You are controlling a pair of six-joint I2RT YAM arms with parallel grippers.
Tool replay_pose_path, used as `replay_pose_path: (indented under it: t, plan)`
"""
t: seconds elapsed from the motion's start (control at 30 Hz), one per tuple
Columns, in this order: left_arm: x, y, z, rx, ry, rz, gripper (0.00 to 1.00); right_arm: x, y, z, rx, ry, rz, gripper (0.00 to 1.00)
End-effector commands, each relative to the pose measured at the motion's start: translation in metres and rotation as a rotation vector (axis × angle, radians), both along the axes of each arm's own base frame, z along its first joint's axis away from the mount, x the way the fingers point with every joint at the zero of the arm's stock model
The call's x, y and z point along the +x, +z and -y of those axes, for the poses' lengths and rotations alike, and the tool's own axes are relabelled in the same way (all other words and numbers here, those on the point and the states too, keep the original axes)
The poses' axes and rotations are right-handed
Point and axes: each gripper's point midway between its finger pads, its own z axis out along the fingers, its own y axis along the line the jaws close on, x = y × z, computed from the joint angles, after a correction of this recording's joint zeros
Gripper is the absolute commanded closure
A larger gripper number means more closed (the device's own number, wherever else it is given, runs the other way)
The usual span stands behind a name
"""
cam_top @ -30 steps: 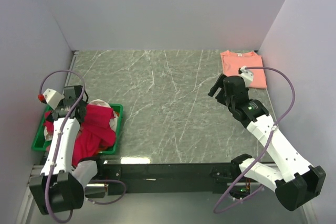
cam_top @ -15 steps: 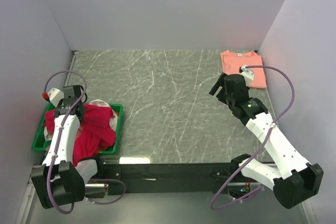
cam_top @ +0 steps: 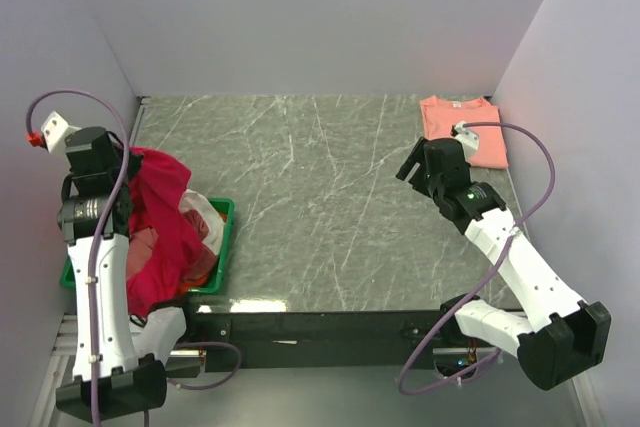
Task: Fold and stack the t-shirts
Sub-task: Grab the tshirt from the pile, then move the tshirt to the center of the board
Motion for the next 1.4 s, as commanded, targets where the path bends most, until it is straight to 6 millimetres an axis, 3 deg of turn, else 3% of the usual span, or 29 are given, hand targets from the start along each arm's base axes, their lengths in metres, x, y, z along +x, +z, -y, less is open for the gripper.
replay_pose_path:
  t: [0.0,0.27,0.33,0.4,0.43,0.5,0.53,0.57,0.6,0.63,0.67,0.77,0.9,0.97,1.07,1.1,1.17,1.2,1.23,1.3,1.33,1.37]
  plan:
    - [0.012,0.058,0.035,0.010,-0.221,0.182,0.99,0.012,0.025,0.001,0.012,-0.008,0.070,0.18]
    - [0.034,0.145,0.120,-0.005,-0.680,0.433,0.99,0.018,0.037,-0.001,0.024,-0.010,0.093,0.19]
    - [0.029,0.182,0.144,0.029,-0.777,0.524,0.99,0.019,0.040,-0.002,0.028,-0.008,0.099,0.19]
    - [0.031,0.207,0.167,0.037,-0.864,0.590,0.99,0.020,0.041,-0.002,0.030,-0.010,0.101,0.19]
    - [0.026,0.230,0.172,0.054,-0.885,0.645,0.99,0.020,0.042,-0.002,0.031,-0.012,0.104,0.19]
    - [0.032,0.243,0.196,0.041,-0.969,0.675,0.99,0.020,0.044,-0.001,0.033,-0.018,0.108,0.19]
    - [0.023,0.265,0.211,0.045,-1.018,0.730,0.99,0.019,0.044,-0.001,0.032,-0.018,0.107,0.19]
    - [0.034,0.265,0.221,0.033,-1.049,0.725,0.99,0.019,0.046,0.000,0.034,-0.021,0.111,0.19]
    - [0.033,0.272,0.228,0.024,-1.071,0.740,0.99,0.019,0.047,0.001,0.034,-0.026,0.114,0.19]
    - [0.024,0.290,0.242,0.017,-1.114,0.794,0.99,0.018,0.048,0.003,0.032,-0.032,0.117,0.19]
    - [0.032,0.290,0.252,0.001,-1.139,0.794,0.99,0.018,0.049,0.003,0.032,-0.034,0.120,0.19]
    - [0.020,0.313,0.290,-0.045,-1.249,0.875,0.99,0.014,0.054,0.009,0.023,-0.054,0.131,0.19]
    - [0.010,0.328,0.317,-0.110,-1.326,0.942,0.99,0.011,0.055,0.016,0.010,-0.079,0.135,0.19]
    - [0.018,0.317,0.324,-0.124,-1.313,0.915,0.99,0.008,0.055,0.021,0.000,-0.097,0.131,0.20]
    - [0.032,0.283,0.331,-0.148,-1.290,0.827,0.99,0.005,0.054,0.028,-0.018,-0.125,0.128,0.19]
    - [0.045,0.249,0.337,-0.162,-1.282,0.749,0.99,0.003,0.054,0.031,-0.023,-0.132,0.129,0.19]
    - [0.061,0.213,0.335,-0.174,-1.218,0.657,0.97,0.001,0.050,0.035,-0.035,-0.145,0.119,0.19]
    - [0.075,0.169,0.337,-0.187,-1.191,0.544,0.88,0.000,0.050,0.036,-0.038,-0.149,0.117,0.19]
    - [0.084,0.136,0.334,-0.192,-1.147,0.443,0.66,-0.002,0.046,0.038,-0.048,-0.149,0.101,0.19]
    - [0.111,0.062,0.310,-0.189,-0.935,0.221,0.47,-0.004,0.041,0.040,-0.058,-0.153,0.084,0.19]
    - [0.110,0.020,0.298,-0.195,-0.851,0.068,0.35,-0.007,0.037,0.042,-0.067,-0.155,0.067,0.19]
    - [0.118,-0.005,0.286,-0.157,-0.776,0.003,0.32,-0.007,0.035,0.043,-0.070,-0.154,0.061,0.19]
